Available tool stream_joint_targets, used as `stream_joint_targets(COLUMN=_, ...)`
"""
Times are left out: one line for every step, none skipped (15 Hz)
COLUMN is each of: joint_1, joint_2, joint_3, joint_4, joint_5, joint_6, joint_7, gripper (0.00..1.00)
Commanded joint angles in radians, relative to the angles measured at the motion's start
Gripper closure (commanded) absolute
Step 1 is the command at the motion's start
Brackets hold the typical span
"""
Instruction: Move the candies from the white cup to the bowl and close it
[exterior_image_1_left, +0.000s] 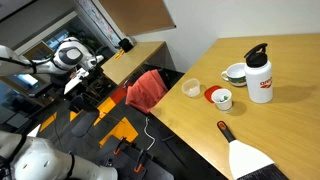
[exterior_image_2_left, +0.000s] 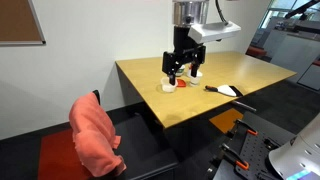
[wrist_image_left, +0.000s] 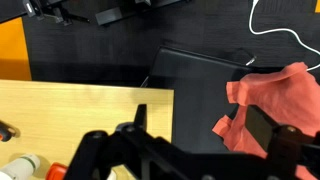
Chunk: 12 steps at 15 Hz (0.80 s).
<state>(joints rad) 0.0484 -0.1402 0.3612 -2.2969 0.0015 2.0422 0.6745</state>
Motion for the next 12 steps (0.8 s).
stream_joint_targets(joint_1=0.046, joint_2=0.002, joint_3=-0.045, joint_4=0.001, joint_5=-0.007, joint_6=-0.001, joint_7=0.005, gripper=0.00)
stream_joint_targets(joint_1=0.046, joint_2=0.002, joint_3=-0.045, joint_4=0.001, joint_5=-0.007, joint_6=-0.001, joint_7=0.005, gripper=0.00)
stream_joint_targets(joint_1=0.046, joint_2=0.002, joint_3=-0.045, joint_4=0.001, joint_5=-0.007, joint_6=-0.001, joint_7=0.005, gripper=0.00)
stream_joint_targets(joint_1=0.046, joint_2=0.002, joint_3=-0.045, joint_4=0.001, joint_5=-0.007, joint_6=-0.001, joint_7=0.005, gripper=0.00)
stream_joint_targets(joint_1=0.046, joint_2=0.002, joint_3=-0.045, joint_4=0.001, joint_5=-0.007, joint_6=-0.001, joint_7=0.005, gripper=0.00)
stream_joint_targets(joint_1=0.046, joint_2=0.002, joint_3=-0.045, joint_4=0.001, joint_5=-0.007, joint_6=-0.001, joint_7=0.005, gripper=0.00)
stream_joint_targets(joint_1=0.044, joint_2=-0.003, joint_3=-0.055, joint_4=0.005, joint_5=-0.013, joint_6=0.004, joint_7=-0.005, gripper=0.00)
stream_joint_targets(joint_1=0.044, joint_2=-0.011, joint_3=-0.070, joint_4=0.009, joint_5=-0.020, joint_6=0.006, joint_7=-0.015, gripper=0.00)
stream_joint_targets(joint_1=0.037, joint_2=-0.027, joint_3=-0.097, joint_4=0.015, joint_5=-0.020, joint_6=0.001, joint_7=-0.052, gripper=0.00)
stream_joint_targets(joint_1=0.030, joint_2=-0.036, joint_3=-0.119, joint_4=0.018, joint_5=-0.025, joint_6=0.005, joint_7=-0.078, gripper=0.00)
stream_joint_targets(joint_1=0.017, joint_2=-0.044, joint_3=-0.147, joint_4=0.026, joint_5=-0.036, joint_6=0.000, joint_7=-0.118, gripper=0.00)
stream_joint_targets(joint_1=0.007, joint_2=-0.045, joint_3=-0.173, joint_4=0.036, joint_5=-0.050, joint_6=-0.005, joint_7=-0.155, gripper=0.00)
